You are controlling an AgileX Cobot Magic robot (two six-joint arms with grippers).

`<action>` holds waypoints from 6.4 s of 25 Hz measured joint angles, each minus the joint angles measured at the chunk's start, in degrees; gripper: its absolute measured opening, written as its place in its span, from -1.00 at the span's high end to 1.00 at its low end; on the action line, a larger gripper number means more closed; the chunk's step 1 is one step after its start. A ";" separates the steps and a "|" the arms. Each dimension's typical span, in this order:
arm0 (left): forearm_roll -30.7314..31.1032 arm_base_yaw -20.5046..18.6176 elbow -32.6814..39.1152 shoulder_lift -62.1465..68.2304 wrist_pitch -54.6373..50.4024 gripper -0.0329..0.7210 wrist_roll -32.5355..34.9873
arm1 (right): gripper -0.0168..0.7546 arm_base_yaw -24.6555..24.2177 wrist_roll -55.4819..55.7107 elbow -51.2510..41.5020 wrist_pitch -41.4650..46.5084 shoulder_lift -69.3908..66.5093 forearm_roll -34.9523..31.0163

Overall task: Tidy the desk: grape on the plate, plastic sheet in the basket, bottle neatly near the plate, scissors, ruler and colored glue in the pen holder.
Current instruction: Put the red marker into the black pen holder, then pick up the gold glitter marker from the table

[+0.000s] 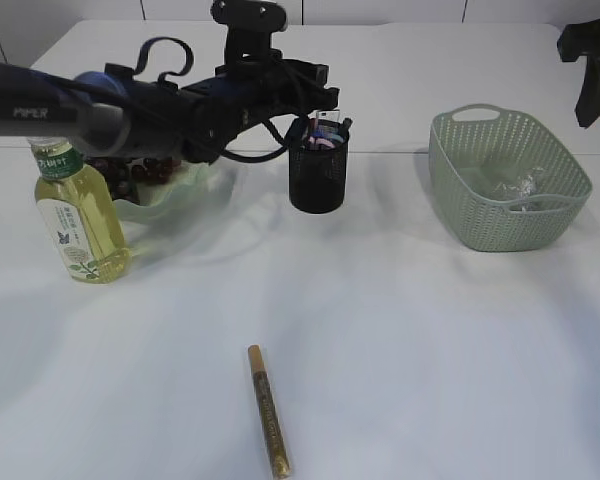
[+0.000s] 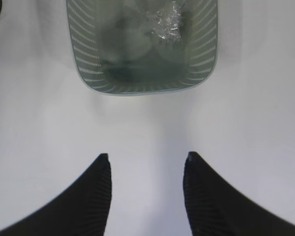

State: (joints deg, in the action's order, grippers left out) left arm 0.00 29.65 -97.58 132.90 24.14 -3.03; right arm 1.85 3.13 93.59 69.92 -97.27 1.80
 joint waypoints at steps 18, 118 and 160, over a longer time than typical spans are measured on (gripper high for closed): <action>-1.99 0.32 0.00 -22.43 -71.19 0.03 -2.51 | -0.04 0.00 0.00 0.00 0.93 0.00 0.00; 2.66 0.32 1.49 -52.48 -96.46 0.26 -5.77 | -0.04 41.07 16.81 1.59 -3.10 -30.28 -12.23; 2.66 0.32 1.49 -52.48 -96.46 0.26 -5.66 | 0.50 41.11 16.87 2.61 -2.90 -32.49 -11.02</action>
State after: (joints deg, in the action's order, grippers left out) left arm 2.66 29.97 -96.08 80.42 -72.32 -8.70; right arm 42.96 20.01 96.20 67.02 -129.76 -9.22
